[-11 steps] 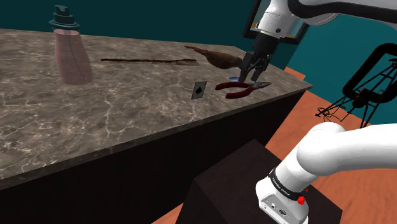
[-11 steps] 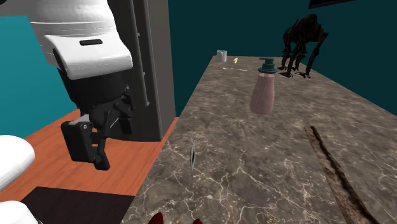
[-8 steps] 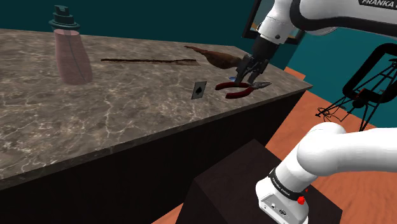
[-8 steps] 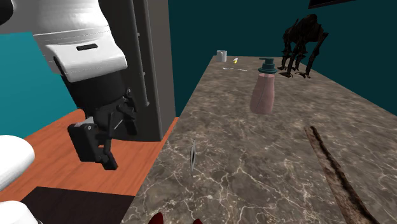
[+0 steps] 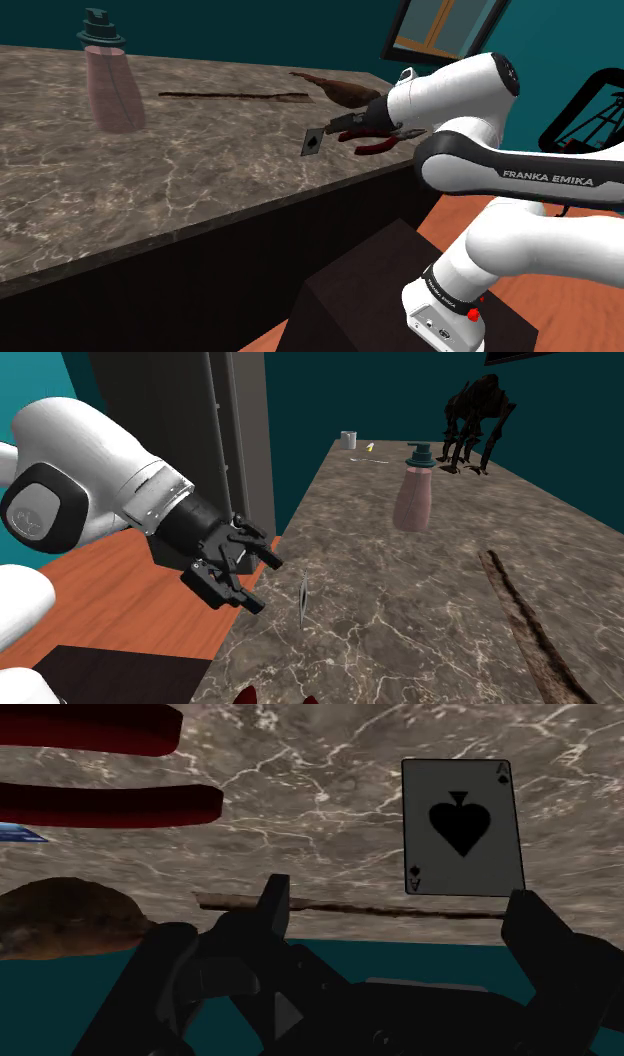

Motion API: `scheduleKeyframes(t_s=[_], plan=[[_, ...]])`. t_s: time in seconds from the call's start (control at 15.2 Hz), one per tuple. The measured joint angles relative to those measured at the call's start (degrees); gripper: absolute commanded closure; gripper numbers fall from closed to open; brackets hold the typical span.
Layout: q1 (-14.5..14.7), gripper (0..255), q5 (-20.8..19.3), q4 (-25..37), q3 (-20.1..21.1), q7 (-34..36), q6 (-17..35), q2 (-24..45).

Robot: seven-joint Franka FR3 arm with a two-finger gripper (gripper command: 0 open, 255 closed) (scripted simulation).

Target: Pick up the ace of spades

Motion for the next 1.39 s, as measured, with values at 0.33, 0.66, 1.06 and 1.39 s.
scheduleKeyframes(t_s=[0.33,0.66,1.06,1.39], plan=[[-20.57,0,6.79,-0.62,28.33,12.14,24.20,5.06],[-34.28,0,10.83,-1.49,46.62,21.35,50.98,7.66],[-38.07,255,12.14,-1.95,52.31,24.00,54.73,7.97],[-38.12,255,12.18,-1.99,52.39,24.05,54.81,7.96]])
